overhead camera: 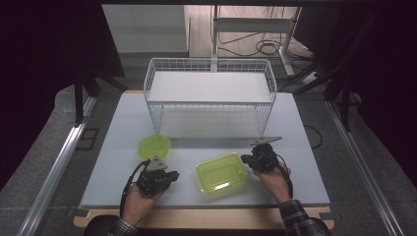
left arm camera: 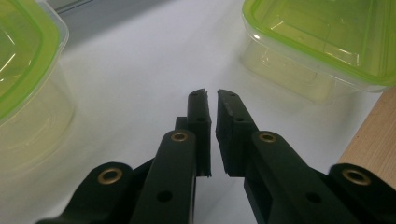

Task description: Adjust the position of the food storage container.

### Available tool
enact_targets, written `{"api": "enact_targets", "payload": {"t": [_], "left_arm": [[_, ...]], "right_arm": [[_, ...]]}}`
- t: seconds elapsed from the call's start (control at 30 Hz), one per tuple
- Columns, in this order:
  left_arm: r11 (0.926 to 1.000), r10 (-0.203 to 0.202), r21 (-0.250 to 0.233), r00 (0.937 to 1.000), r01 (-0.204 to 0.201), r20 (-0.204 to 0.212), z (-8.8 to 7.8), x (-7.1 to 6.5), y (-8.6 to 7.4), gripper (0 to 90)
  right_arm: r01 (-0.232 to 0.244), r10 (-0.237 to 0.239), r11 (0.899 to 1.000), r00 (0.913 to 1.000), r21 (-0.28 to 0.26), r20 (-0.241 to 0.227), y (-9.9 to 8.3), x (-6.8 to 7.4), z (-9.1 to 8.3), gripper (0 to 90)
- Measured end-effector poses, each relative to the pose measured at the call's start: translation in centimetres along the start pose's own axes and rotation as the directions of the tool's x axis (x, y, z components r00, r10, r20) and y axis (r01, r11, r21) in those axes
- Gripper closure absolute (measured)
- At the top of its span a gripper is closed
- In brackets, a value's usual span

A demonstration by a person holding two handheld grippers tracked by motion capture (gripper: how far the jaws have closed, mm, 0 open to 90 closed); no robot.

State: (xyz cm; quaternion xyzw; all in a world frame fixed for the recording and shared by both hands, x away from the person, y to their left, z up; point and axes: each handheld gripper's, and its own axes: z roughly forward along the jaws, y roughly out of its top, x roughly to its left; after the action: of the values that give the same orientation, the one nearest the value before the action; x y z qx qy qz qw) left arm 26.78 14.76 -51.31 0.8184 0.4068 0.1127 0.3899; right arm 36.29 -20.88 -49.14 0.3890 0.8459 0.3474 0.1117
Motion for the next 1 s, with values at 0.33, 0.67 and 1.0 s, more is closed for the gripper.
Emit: {"api": "enact_targets", "payload": {"t": [0.33,0.67,1.0], "left_arm": [[0.998,0.063,0.01,0.997,-0.063,-0.045,-0.3,-0.5,-0.2,58.9],[0.9971,0.072,0.026,0.9961,-0.071,-0.051,-0.1,-0.9,-1.2,18.9],[0.9953,0.096,0.015,0.9941,-0.096,-0.049,0.1,-1.4,-1.5,5.8]], "right_arm": [[0.037,-0.035,0.996,0.9991,-0.087,0.025,-1.2,0.1,-2.9,71.3],[0.027,-0.023,0.989,0.9993,-0.148,0.029,-2.9,0.2,-4.6,36.4],[-0.013,0.012,0.989,0.9999,-0.146,-0.007,-4.9,-0.2,-5.1,15.1]]}}
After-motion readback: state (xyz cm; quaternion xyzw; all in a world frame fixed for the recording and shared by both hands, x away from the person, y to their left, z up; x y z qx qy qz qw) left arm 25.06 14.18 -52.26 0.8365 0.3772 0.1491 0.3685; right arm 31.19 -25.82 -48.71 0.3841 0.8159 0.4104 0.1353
